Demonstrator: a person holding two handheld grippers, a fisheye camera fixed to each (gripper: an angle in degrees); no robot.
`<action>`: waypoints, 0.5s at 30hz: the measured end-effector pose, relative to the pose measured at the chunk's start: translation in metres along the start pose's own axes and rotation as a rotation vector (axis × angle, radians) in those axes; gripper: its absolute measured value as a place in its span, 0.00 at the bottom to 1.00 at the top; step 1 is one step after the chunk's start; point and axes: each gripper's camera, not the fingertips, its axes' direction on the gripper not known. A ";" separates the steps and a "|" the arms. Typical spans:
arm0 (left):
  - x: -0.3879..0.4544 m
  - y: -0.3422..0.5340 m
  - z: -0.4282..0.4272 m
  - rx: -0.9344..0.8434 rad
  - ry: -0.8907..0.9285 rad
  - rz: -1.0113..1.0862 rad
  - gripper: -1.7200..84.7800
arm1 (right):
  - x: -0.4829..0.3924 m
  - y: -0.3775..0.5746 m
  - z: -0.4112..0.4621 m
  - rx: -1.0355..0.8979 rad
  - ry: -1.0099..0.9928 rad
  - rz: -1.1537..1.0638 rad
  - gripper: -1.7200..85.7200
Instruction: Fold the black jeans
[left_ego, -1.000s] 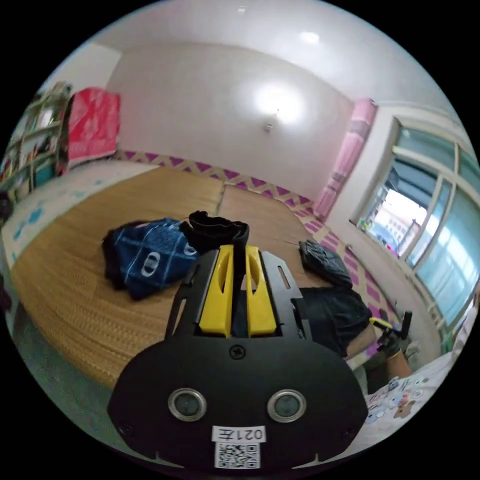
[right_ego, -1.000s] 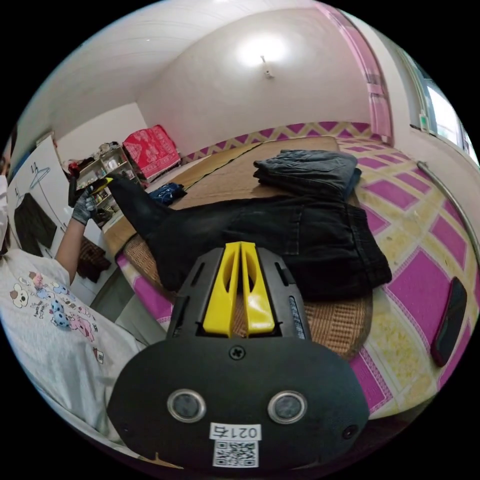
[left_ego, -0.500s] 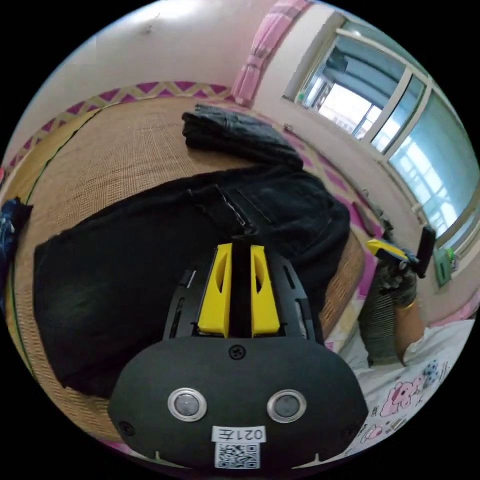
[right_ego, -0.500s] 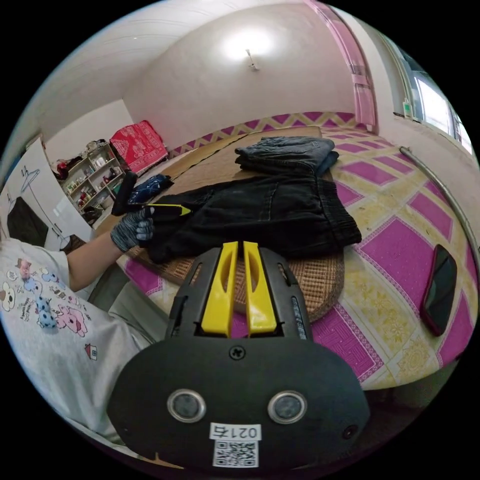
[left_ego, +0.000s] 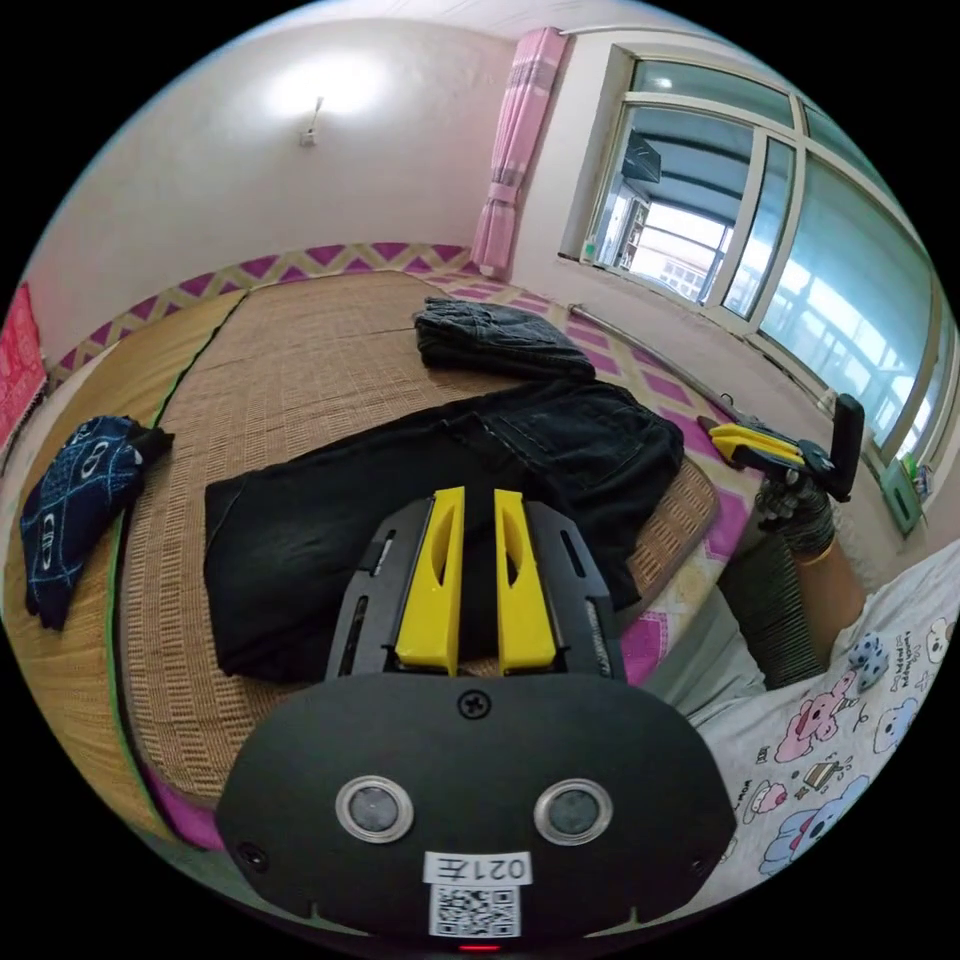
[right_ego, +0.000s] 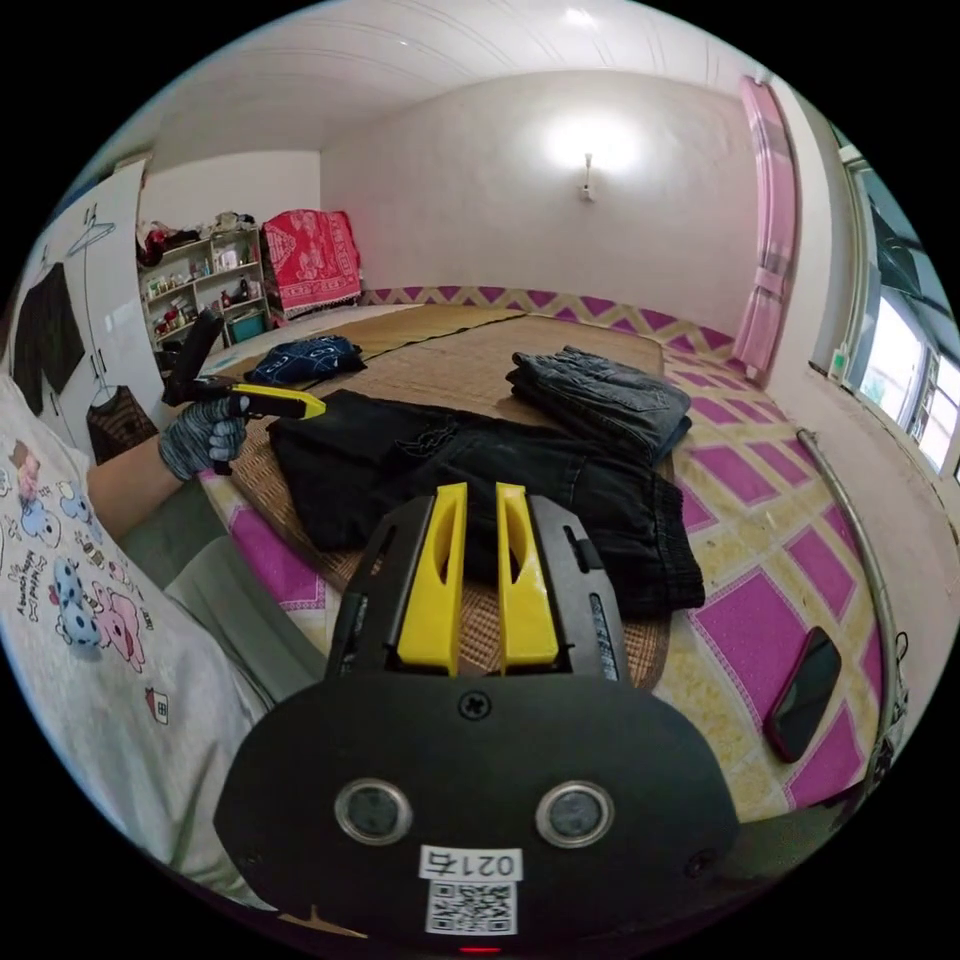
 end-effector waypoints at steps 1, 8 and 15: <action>-0.001 0.002 -0.001 -0.001 -0.004 -0.007 0.08 | 0.002 -0.003 0.000 0.001 0.003 -0.002 0.08; -0.017 0.038 -0.013 -0.003 -0.083 -0.076 0.07 | 0.056 -0.004 0.006 -0.040 0.100 0.140 0.11; -0.040 0.077 -0.023 -0.005 -0.129 -0.165 0.07 | 0.197 0.063 -0.003 -0.069 0.098 0.734 0.15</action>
